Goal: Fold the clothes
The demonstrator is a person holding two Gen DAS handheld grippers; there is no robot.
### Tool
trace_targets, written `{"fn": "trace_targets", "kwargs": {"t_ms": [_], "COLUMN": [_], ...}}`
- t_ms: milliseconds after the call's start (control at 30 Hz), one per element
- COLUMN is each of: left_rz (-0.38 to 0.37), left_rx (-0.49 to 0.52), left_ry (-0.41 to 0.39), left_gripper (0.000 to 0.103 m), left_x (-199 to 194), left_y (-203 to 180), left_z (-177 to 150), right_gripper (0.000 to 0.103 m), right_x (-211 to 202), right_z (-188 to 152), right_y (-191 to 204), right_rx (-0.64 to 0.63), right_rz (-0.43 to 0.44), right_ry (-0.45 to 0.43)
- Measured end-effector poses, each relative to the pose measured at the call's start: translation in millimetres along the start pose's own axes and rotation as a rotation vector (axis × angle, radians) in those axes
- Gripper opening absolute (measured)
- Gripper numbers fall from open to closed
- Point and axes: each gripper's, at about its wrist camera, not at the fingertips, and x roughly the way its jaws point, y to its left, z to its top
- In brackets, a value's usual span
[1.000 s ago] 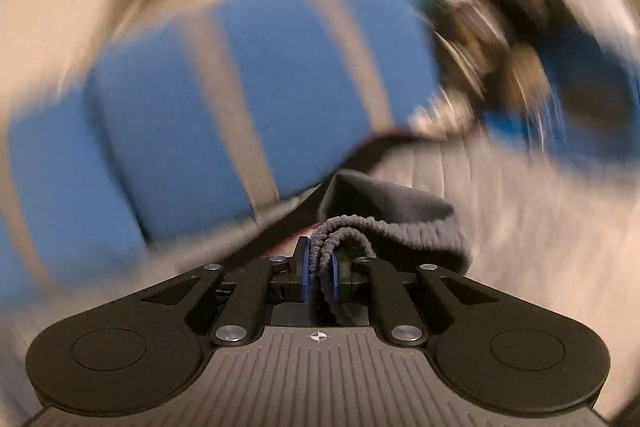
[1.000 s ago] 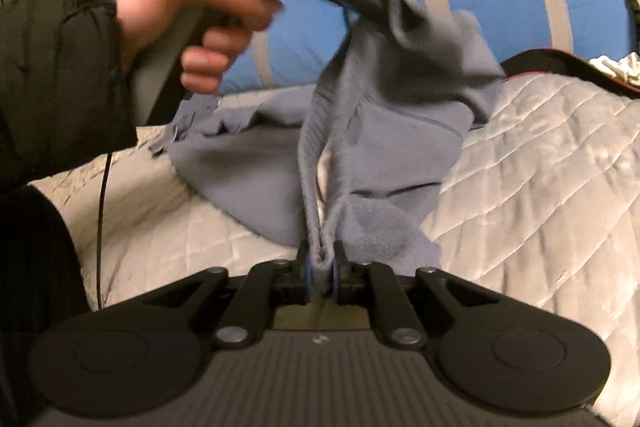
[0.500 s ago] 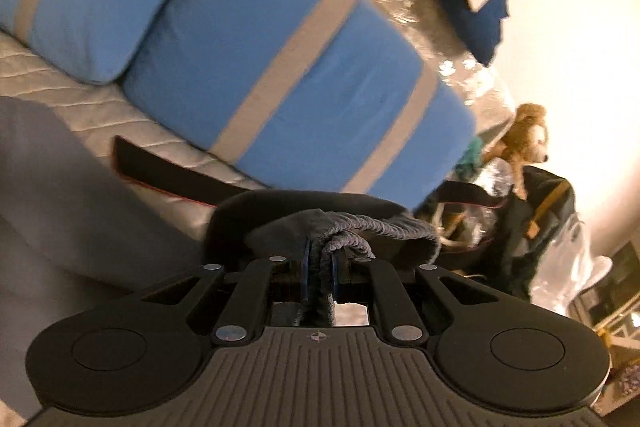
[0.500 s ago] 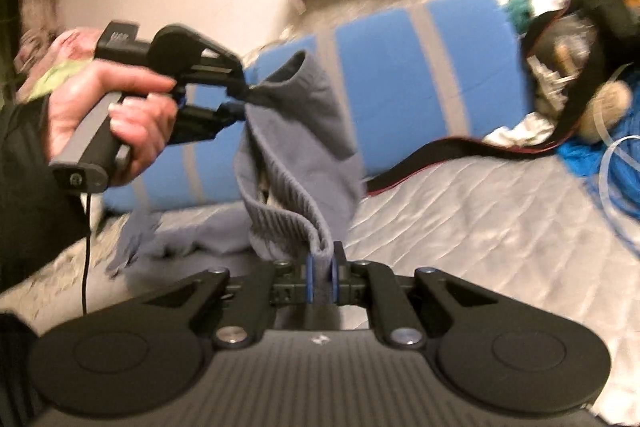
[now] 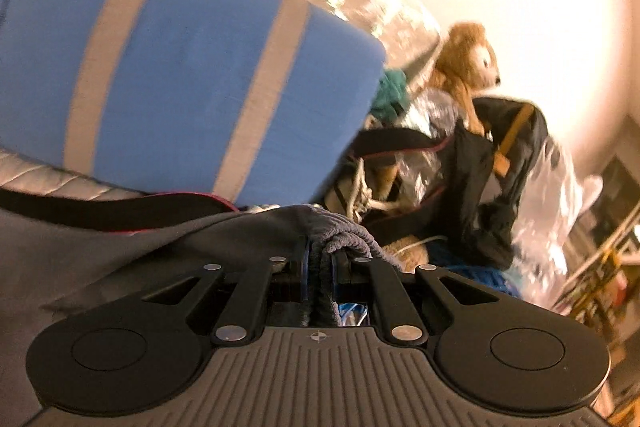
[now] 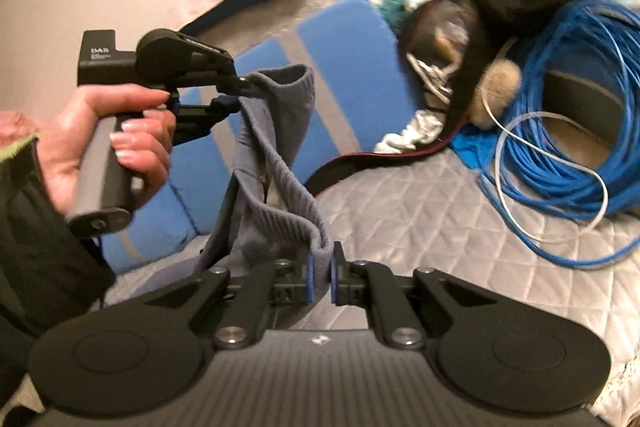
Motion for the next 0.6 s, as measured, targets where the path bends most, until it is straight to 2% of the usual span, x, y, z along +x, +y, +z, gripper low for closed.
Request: {"fn": "trace_targets", "kwargs": {"t_ms": [133, 200, 233, 267, 367, 400, 467, 600], "left_rz": [-0.011, -0.002, 0.008, 0.018, -0.053, -0.068, -0.065, -0.030], "left_rx": [0.072, 0.131, 0.145, 0.156, 0.123, 0.128, 0.175, 0.300], "left_ry": [0.006, 0.006, 0.044, 0.088, 0.212, 0.227, 0.223, 0.205], "left_gripper": [0.009, 0.012, 0.015, 0.025, 0.041, 0.051, 0.060, 0.066], "left_x": [40, 64, 76, 88, 101, 97, 83, 37], "left_y": [-23, -33, -33, -33, -17, -12, -5, 10], "left_z": [-11, -23, -30, -36, -56, -61, -66, -79], "right_gripper": [0.007, 0.008, 0.008, 0.008, 0.008, 0.008, 0.008, 0.008], "right_x": [-1, 5, 11, 18, 38, 42, 46, 45], "right_z": [11, 16, 16, 14, 3, -2, -10, -14], "right_y": [-22, -39, -49, -60, -88, -95, -104, -110], "right_rx": [0.015, 0.055, 0.086, 0.122, 0.215, 0.237, 0.271, 0.322], "right_rz": [-0.064, -0.095, -0.111, -0.127, -0.174, -0.179, -0.185, -0.165], "right_ry": [-0.019, -0.007, 0.017, 0.048, 0.140, 0.161, 0.187, 0.188]}}
